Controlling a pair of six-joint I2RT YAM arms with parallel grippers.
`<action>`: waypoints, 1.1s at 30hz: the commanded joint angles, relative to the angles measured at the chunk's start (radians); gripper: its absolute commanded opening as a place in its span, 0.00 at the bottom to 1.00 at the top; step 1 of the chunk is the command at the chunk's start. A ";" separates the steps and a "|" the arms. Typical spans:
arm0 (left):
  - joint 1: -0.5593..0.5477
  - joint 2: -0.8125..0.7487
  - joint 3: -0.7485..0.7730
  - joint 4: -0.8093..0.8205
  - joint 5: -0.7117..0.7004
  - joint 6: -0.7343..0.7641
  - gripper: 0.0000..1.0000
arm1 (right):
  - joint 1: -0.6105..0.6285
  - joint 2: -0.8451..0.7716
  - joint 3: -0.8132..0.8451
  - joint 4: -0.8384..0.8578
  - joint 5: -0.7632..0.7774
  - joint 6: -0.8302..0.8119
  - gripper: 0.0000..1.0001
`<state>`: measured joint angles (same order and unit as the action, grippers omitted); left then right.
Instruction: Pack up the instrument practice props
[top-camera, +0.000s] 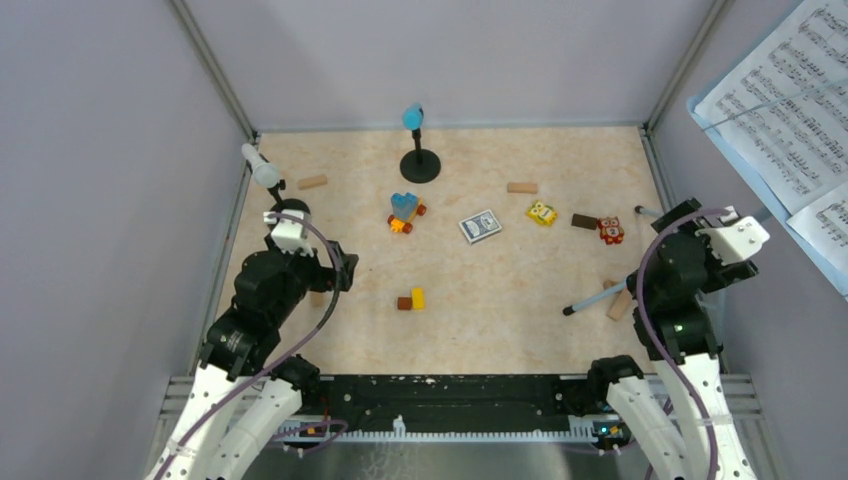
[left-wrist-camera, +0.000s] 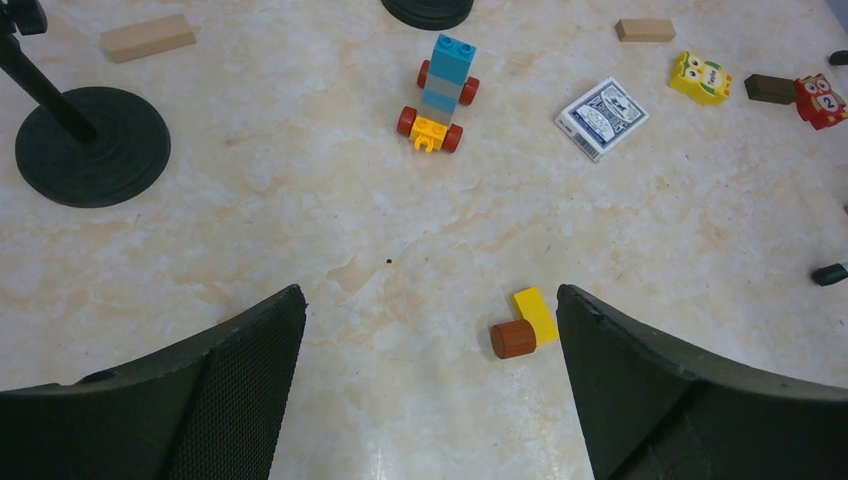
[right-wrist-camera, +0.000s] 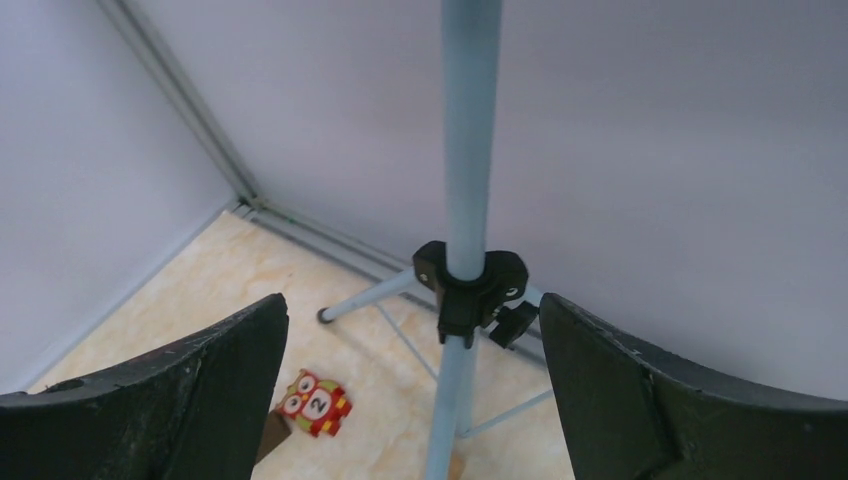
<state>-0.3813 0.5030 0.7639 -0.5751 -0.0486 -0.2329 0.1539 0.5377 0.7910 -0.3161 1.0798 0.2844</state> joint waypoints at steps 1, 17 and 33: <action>0.002 -0.013 -0.010 0.063 0.031 0.021 0.99 | -0.006 0.005 -0.085 0.446 0.181 -0.292 0.94; 0.003 -0.008 -0.021 0.085 0.114 0.054 0.99 | -0.385 0.221 -0.066 0.446 -0.163 -0.127 0.98; 0.003 0.002 -0.024 0.091 0.139 0.062 0.98 | -0.426 0.393 -0.087 0.682 -0.282 -0.140 0.72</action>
<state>-0.3809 0.5087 0.7475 -0.5304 0.0734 -0.1829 -0.2577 0.8982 0.6682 0.2626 0.8436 0.1360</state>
